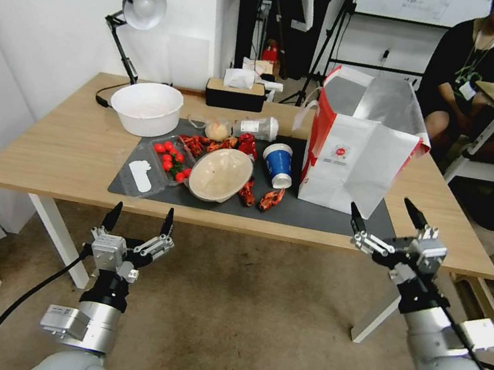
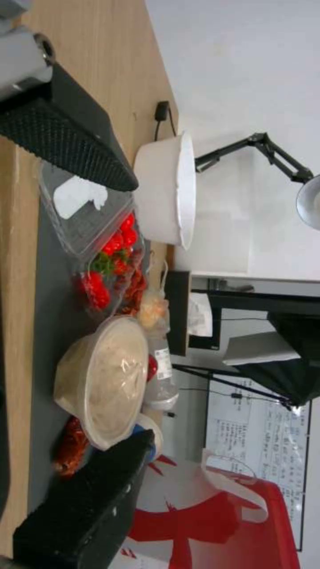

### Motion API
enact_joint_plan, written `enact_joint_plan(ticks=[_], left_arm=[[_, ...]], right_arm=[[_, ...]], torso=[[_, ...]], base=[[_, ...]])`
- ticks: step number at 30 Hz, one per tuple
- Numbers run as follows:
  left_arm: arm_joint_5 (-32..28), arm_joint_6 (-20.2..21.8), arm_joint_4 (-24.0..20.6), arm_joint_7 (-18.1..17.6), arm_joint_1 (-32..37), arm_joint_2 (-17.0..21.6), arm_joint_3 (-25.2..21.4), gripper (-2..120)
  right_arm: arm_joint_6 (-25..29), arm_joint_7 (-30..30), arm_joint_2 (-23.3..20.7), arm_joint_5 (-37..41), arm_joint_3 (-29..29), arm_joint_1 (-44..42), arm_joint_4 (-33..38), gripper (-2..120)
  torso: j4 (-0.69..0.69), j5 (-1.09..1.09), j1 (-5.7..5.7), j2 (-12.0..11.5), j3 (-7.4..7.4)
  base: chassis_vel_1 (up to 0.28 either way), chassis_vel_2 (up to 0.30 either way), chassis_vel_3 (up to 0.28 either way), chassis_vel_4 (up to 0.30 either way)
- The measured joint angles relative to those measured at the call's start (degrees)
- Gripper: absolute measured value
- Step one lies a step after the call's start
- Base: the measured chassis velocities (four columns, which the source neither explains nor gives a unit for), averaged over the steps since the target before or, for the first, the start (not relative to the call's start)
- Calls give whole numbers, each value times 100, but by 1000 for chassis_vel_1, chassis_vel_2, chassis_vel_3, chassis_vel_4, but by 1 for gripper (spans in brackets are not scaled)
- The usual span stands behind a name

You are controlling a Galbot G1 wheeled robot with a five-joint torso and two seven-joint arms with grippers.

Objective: Pick up the food delivery bag from the floor and place it on the table.

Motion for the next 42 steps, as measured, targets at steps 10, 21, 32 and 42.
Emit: enact_joint_plan(ticks=[10,21,32,42], left_arm=[[-7,-37,62,7,-13,0,-1,100],[-8,-74,168,15,-59,0,0,100],[-14,-84,210,25,-82,0,10,100],[-20,-84,216,31,-84,0,9,100]], right_arm=[[169,216,347,-274,-144,-315,-304,100],[369,299,631,-464,-276,-417,-624,100],[369,341,667,-479,-291,-387,-699,100],[355,337,659,-484,-295,-367,-697,100]], torso=[[0,1,0,0,0],[0,1,0,0,0],[0,1,0,0,0],[0,0,0,-1,0]], base=[[0,0,0,0],[0,0,0,0],[0,0,0,0],[0,0,0,0]])
